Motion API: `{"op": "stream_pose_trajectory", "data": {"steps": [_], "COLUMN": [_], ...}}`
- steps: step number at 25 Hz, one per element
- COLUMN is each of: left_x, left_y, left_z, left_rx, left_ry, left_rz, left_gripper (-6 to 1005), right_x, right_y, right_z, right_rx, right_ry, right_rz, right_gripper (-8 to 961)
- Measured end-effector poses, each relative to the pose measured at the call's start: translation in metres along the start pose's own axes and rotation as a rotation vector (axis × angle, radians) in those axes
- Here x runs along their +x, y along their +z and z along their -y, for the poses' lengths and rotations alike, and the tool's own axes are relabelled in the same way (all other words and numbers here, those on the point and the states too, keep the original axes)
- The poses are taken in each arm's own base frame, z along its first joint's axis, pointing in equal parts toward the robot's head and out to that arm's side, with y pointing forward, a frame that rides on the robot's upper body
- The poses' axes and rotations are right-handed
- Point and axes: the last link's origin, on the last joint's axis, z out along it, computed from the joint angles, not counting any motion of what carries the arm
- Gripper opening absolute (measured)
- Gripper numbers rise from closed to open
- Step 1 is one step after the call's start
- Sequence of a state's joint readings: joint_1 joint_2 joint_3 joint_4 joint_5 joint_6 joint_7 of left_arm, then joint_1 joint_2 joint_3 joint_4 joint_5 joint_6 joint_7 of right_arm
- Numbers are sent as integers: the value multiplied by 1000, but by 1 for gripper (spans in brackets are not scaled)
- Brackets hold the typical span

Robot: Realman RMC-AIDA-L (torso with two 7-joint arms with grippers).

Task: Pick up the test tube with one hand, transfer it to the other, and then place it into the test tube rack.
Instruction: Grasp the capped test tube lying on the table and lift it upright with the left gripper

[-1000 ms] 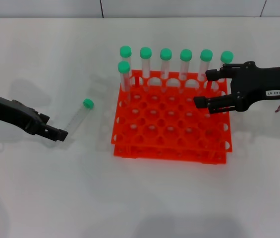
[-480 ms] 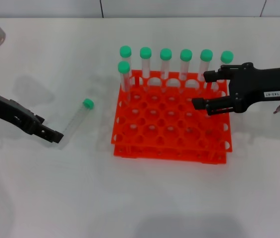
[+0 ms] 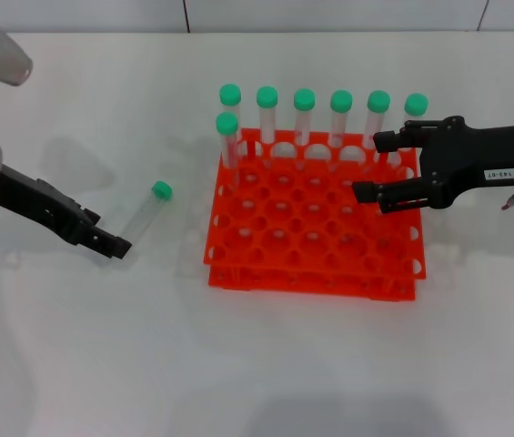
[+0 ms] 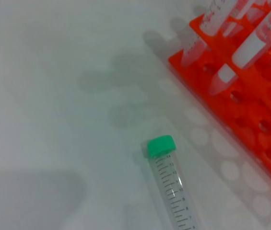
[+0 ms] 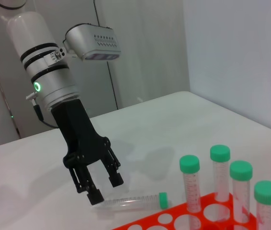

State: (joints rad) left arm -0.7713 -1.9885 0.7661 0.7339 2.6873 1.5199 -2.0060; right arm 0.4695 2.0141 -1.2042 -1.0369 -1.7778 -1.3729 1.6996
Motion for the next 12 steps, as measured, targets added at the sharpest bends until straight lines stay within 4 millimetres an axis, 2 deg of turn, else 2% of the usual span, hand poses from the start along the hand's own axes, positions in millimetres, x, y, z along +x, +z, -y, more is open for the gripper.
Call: {"op": "stream_pose_trajectory", "data": {"steps": [1, 9, 12], "left_x": [0, 6, 8], "left_y": [1, 11, 13], "left_z": [0, -2, -3], "left_rx": [3, 11, 4], "left_ry": [2, 13, 21], "left_rz": [2, 13, 19], "left_gripper": [857, 663, 635], "right_x": [0, 0, 0], "right_y": [0, 0, 0], "right_z": [0, 0, 0], "right_rx": [0, 2, 3], "right_ry": [0, 0, 0], "right_rz": [0, 0, 0], "right_gripper": [844, 843, 843]}}
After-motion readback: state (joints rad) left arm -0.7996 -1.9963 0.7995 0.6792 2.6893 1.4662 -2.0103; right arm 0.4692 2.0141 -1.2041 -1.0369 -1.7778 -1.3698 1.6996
